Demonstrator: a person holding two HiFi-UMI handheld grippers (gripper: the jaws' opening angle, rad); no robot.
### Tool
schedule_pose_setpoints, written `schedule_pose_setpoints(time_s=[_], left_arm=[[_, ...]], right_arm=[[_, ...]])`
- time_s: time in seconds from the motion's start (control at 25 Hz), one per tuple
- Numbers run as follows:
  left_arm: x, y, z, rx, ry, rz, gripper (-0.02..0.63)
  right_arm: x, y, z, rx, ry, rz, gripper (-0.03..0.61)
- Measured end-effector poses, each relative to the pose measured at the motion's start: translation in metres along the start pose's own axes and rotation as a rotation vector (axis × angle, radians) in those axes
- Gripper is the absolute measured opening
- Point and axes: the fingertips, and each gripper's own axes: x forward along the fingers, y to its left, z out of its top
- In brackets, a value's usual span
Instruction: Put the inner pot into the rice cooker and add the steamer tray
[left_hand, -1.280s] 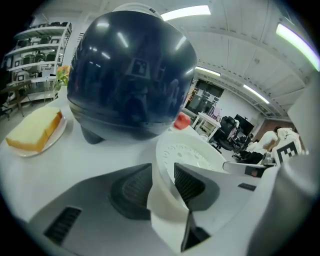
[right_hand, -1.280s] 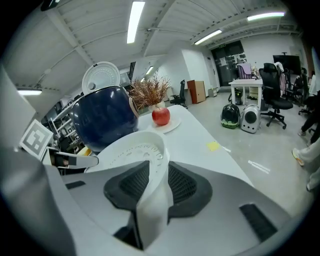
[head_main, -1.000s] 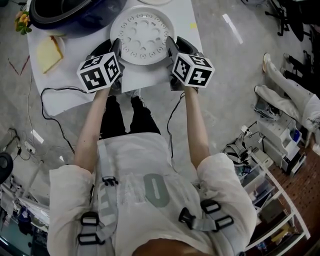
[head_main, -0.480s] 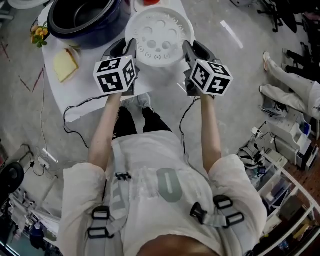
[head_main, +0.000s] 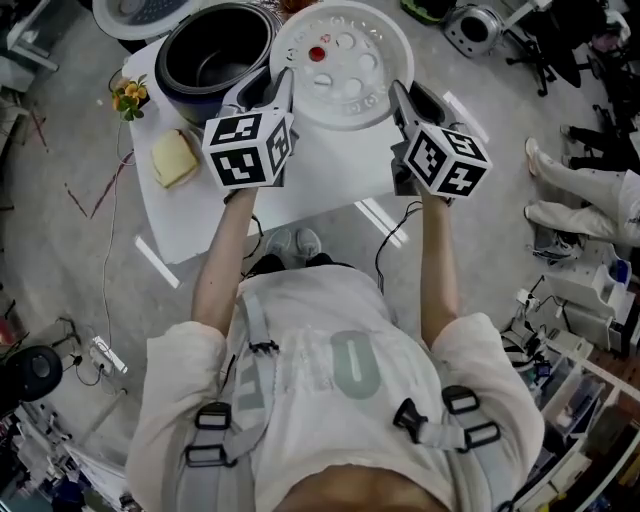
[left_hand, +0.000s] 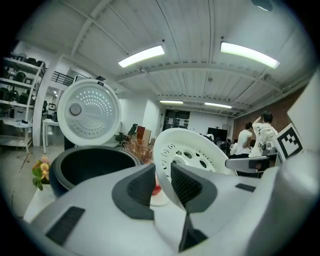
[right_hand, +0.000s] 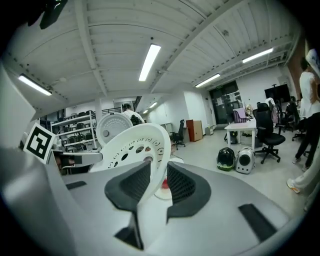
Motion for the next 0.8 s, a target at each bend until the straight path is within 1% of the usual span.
schedule_pose_setpoints(time_s=[0.08, 0.2, 0.32, 0.4, 0.6, 0.8], left_arm=[[-0.007, 0.011, 0.023, 0.025, -0.037, 0.015, 0.106], [-0.020, 0.032, 0.050, 0.065, -0.066, 0.039, 0.106], [-0.033, 0.064, 0.079, 0.111, -0.087, 0.074, 0.106], [-0.041, 0.085, 0.091, 0.130, -0.092, 0.109, 0.106], [-0.052, 0.137, 0.101, 0.139, -0.067, 0.194, 0.106], [-0.050, 0.187, 0.092, 0.116, -0.012, 0.248, 0.107]], right_arm=[[0.007, 0.015, 0.019, -0.018, -0.035, 0.021, 0.112], [0.019, 0.041, 0.039, -0.042, -0.063, 0.052, 0.114], [0.044, 0.074, 0.056, -0.081, -0.077, 0.104, 0.123], [0.059, 0.095, 0.063, -0.107, -0.074, 0.139, 0.127], [0.103, 0.138, 0.069, -0.142, -0.035, 0.202, 0.129], [0.146, 0.170, 0.059, -0.198, 0.040, 0.224, 0.133]])
